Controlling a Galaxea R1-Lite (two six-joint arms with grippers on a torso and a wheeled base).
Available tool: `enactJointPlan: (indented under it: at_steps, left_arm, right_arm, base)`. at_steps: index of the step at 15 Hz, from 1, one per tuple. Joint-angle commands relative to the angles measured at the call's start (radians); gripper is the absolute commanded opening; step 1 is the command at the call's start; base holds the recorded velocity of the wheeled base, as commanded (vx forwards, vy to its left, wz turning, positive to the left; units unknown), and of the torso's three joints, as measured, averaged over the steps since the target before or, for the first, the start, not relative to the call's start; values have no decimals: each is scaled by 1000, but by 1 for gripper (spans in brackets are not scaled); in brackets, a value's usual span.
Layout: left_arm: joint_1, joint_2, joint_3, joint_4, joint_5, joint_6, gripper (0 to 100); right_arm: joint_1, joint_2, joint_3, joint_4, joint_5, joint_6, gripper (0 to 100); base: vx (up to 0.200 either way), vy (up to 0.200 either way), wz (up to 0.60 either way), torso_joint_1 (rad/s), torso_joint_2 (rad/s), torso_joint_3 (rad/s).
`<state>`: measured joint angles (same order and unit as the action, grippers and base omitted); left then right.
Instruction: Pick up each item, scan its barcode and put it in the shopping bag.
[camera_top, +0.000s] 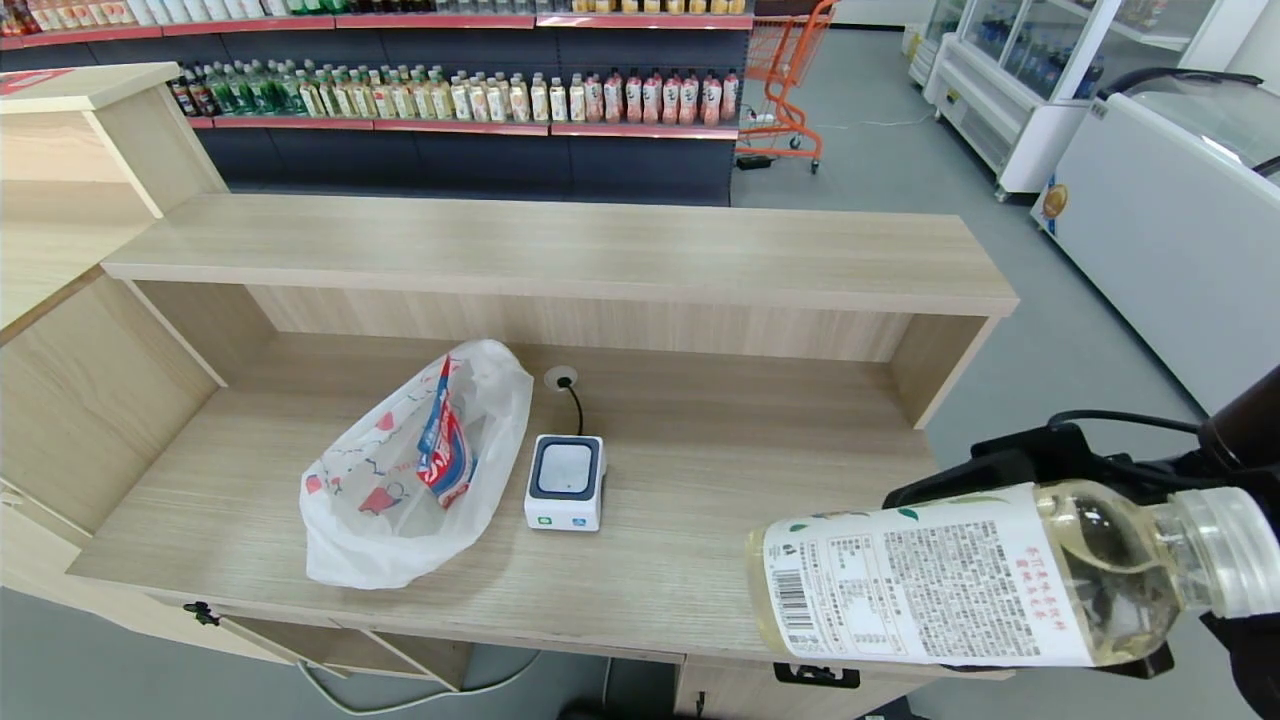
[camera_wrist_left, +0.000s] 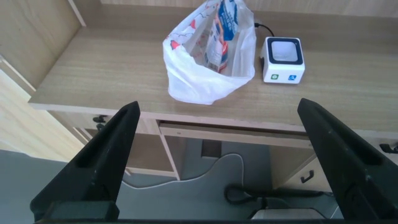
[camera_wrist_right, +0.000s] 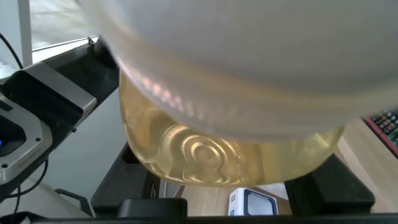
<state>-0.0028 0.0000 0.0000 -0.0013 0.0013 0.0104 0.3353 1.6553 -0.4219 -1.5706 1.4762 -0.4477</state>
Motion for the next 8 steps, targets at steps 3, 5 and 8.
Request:
enactJointPlan:
  at_steps: [3, 5, 8]
  left_arm:
    - [0, 0, 0, 0, 0, 0, 100]
    - [0, 0, 0, 0, 0, 0, 100]
    - [0, 2, 0, 0, 0, 0, 100]
  right_arm:
    - [1, 18, -38, 0, 27, -16, 0]
    - [1, 23, -54, 0, 38, -29, 0]
    - [1, 29, -78, 0, 95, -108, 0]
  base:
    - [0, 0, 0, 0, 0, 0]
    - [0, 0, 0, 0, 0, 0]
    - [0, 0, 0, 0, 0, 0]
